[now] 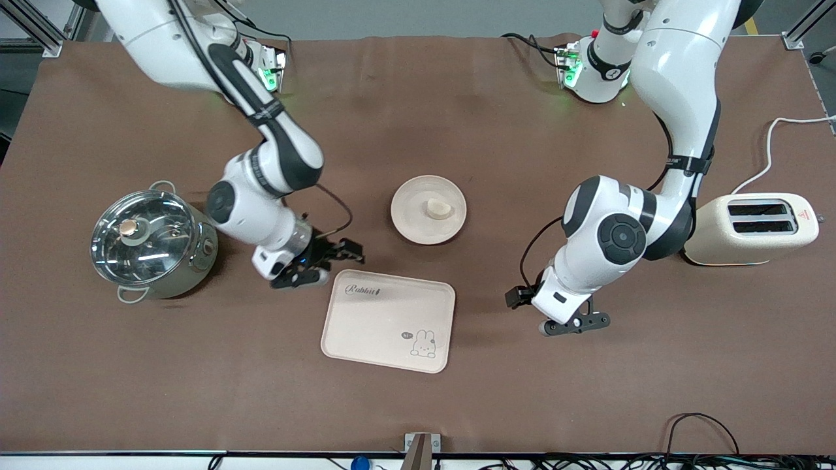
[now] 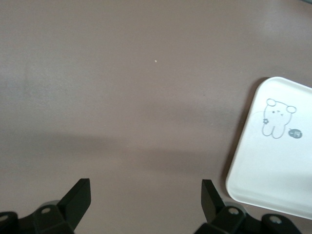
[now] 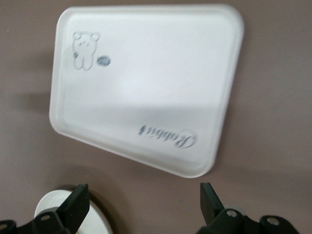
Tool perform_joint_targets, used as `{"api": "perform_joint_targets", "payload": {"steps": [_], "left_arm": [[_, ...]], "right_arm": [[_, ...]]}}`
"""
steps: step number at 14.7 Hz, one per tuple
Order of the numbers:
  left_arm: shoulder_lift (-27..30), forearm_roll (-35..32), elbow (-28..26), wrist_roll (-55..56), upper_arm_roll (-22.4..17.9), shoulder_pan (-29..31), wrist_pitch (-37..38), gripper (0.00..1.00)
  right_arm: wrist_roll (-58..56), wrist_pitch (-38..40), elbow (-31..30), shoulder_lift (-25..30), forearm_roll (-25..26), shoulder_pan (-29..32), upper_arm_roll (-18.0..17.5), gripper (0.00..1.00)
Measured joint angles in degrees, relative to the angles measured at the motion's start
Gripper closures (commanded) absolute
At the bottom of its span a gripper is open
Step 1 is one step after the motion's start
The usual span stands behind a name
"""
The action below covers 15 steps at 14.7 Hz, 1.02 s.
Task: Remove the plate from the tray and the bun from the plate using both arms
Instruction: 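Withdraw the right gripper while the left gripper reaches the bun on the plate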
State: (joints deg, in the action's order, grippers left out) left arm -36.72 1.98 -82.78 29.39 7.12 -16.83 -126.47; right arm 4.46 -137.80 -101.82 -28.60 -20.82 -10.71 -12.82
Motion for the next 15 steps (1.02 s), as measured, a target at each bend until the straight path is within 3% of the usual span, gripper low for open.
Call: {"api": "perform_joint_targets", "payload": {"steps": [2,6,11,15], "left_arm": [[0.87,0.0,0.1,1.5,0.64,-1.14,0.36,0.0],[2.6,0.0,0.1,9.49,0.95,-6.66,1.79,0.0],[1.86,-0.55,-0.78,21.22,0.97,-15.59,2.04,0.0],[-1.58,-2.51,-1.4,30.94,0.78,-22.68,1.91,0.0]], "right_arm": [[-1.91,8.93,5.01,0.01,2.58,1.99,3.16,0.0],[-4.23,24.21,11.14,2.04,7.89,9.76,4.87,0.0],[-8.93,36.98,12.26,12.81,14.98,17.19,5.19,0.0],[-10.98,45.68,12.3,21.89,18.5,18.78,5.2,0.0]]}}
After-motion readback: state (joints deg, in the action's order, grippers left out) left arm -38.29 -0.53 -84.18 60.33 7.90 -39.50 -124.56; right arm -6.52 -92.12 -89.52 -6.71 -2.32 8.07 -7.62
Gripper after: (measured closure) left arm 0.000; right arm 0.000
